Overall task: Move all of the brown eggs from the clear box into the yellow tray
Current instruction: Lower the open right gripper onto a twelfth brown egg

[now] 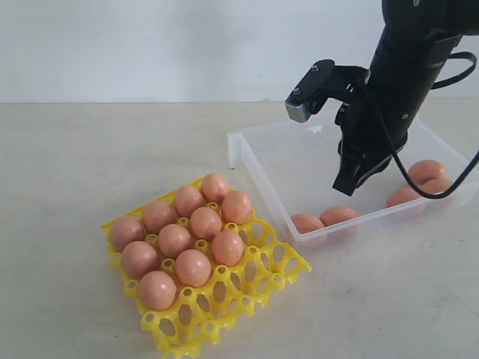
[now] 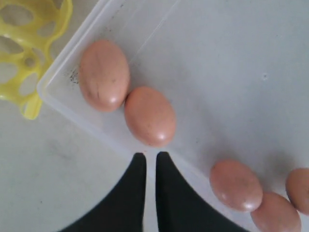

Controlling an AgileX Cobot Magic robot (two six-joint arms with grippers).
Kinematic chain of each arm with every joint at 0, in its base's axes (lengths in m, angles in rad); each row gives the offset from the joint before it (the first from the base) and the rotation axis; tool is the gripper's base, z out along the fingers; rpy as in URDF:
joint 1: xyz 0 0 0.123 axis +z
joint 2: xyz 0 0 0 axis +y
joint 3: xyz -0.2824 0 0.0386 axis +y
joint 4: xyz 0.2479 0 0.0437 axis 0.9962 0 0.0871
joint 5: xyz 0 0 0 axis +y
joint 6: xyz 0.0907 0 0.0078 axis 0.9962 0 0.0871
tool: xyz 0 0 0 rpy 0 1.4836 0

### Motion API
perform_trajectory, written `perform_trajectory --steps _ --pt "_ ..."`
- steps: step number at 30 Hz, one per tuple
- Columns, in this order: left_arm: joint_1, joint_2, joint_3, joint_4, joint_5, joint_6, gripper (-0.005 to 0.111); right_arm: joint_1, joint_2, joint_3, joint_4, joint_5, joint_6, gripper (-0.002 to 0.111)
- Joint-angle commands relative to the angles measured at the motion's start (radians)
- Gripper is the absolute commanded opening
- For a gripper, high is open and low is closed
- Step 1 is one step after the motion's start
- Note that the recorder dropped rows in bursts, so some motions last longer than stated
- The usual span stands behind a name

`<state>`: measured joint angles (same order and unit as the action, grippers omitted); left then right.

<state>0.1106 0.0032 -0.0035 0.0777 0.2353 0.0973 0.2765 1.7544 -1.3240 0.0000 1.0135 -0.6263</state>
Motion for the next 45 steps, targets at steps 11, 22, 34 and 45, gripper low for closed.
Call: perform_trajectory --steps 11,22,34,45 --pt "-0.005 -0.003 0.003 -0.002 -0.003 -0.003 0.004 -0.008 0.156 -0.006 -0.016 -0.162 -0.057 0.047" --pt "-0.005 -0.003 0.003 -0.002 -0.003 -0.003 0.004 -0.008 0.214 -0.006 -0.038 -0.179 -0.057 0.047" --pt "-0.005 -0.003 0.003 -0.002 -0.003 -0.003 0.004 -0.047 0.281 -0.004 -0.087 -0.228 0.034 0.047" --pt "-0.005 -0.003 0.003 -0.002 -0.003 -0.003 0.004 -0.047 0.281 -0.004 -0.094 -0.255 0.115 0.000"
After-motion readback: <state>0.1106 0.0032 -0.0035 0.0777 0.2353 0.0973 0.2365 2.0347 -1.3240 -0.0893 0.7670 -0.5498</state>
